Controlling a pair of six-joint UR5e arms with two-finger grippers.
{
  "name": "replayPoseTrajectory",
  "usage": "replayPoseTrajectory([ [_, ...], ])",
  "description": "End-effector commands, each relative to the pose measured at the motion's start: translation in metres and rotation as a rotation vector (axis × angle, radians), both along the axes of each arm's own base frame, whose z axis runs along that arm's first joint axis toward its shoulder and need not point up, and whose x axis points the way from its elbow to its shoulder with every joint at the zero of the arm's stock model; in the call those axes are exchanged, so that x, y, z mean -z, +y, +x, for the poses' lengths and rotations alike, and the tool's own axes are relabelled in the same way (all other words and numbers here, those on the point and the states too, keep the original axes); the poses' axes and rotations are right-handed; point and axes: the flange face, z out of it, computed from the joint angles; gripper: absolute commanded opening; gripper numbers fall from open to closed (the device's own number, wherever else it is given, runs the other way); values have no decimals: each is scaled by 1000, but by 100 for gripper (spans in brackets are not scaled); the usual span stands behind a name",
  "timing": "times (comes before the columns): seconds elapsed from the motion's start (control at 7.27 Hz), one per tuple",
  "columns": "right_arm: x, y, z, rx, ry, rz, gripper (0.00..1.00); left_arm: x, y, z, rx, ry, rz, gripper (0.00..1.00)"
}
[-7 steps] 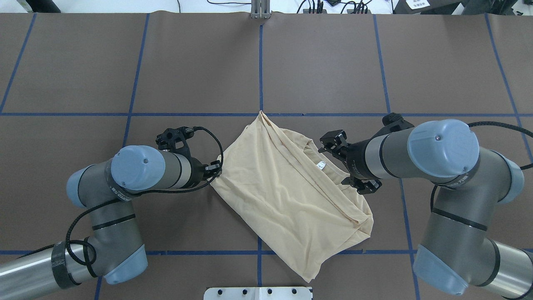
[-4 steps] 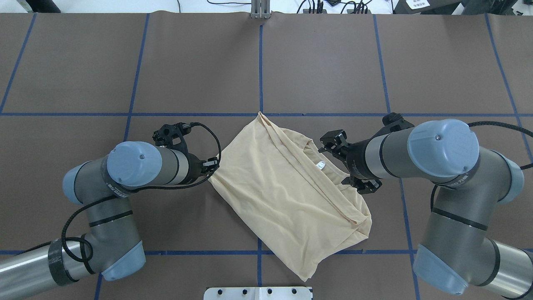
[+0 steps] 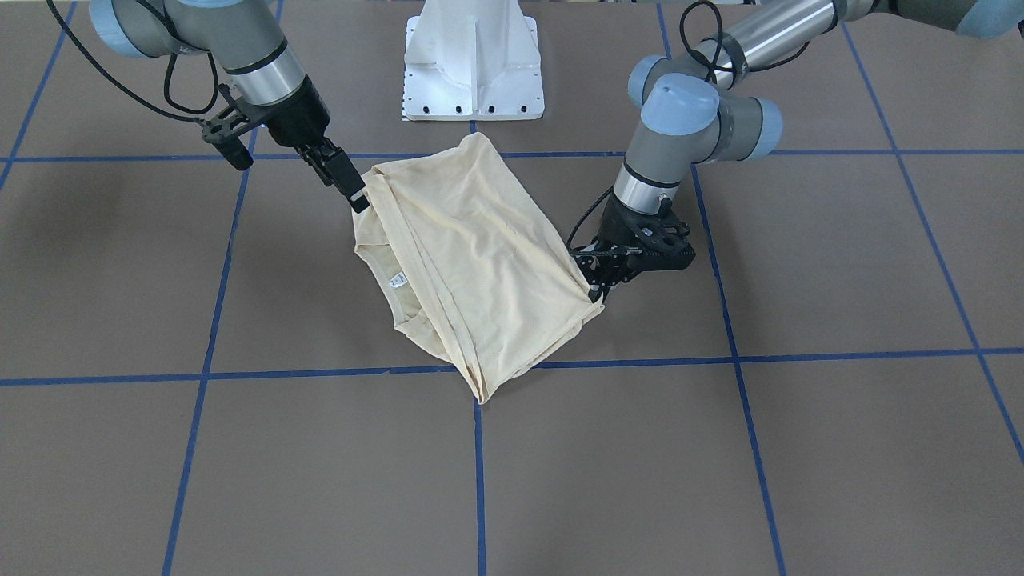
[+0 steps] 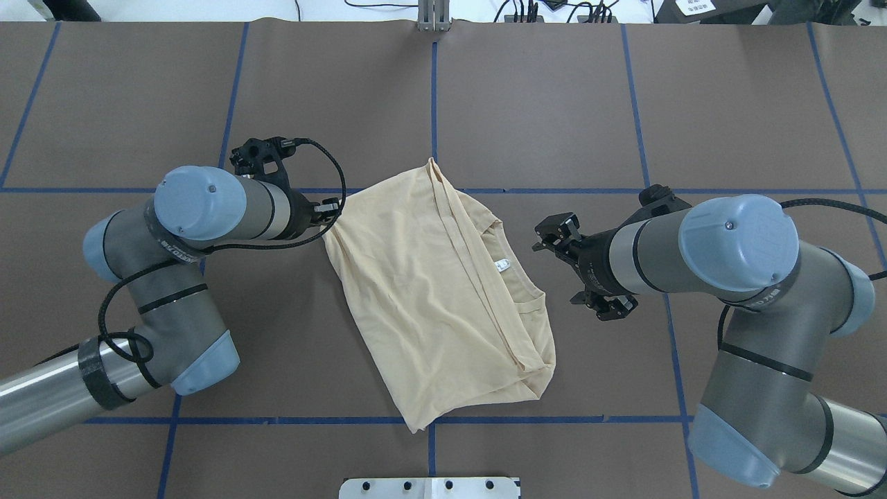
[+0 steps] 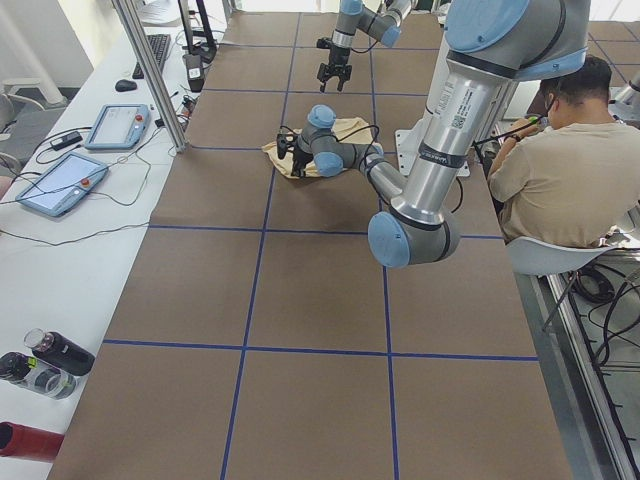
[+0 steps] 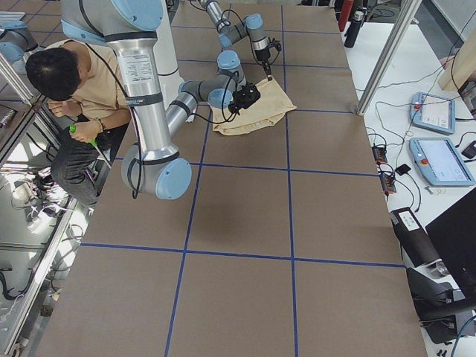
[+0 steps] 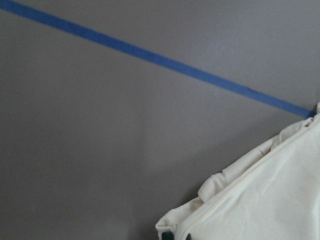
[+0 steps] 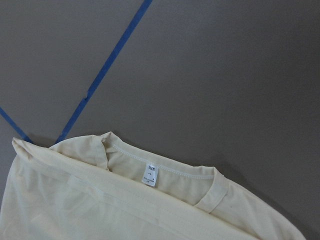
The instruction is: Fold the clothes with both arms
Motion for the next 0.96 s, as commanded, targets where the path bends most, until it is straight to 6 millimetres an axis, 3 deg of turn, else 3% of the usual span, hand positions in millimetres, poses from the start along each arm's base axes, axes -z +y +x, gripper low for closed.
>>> replayPoseTrajectory([
  [0.0,1,-5,6,-14,1,0,100,-7,-70,5,39,-1,80,0],
  [0.14,0,-7,6,-17,2,-1,100,-16,-105,14,50,-3,122,0],
  [0.28,1,-6,6,-17,0,2,100,-11,-127,22,57,-7,137,0],
  [0.41,11,-8,1,-19,-13,12,100,-10,-134,21,64,-10,137,12],
  [0.55,17,-12,-9,-18,-17,15,100,-10,-134,20,66,-9,136,53],
  [0.83,33,-5,-65,26,-22,14,100,7,-127,-1,70,25,159,55],
])
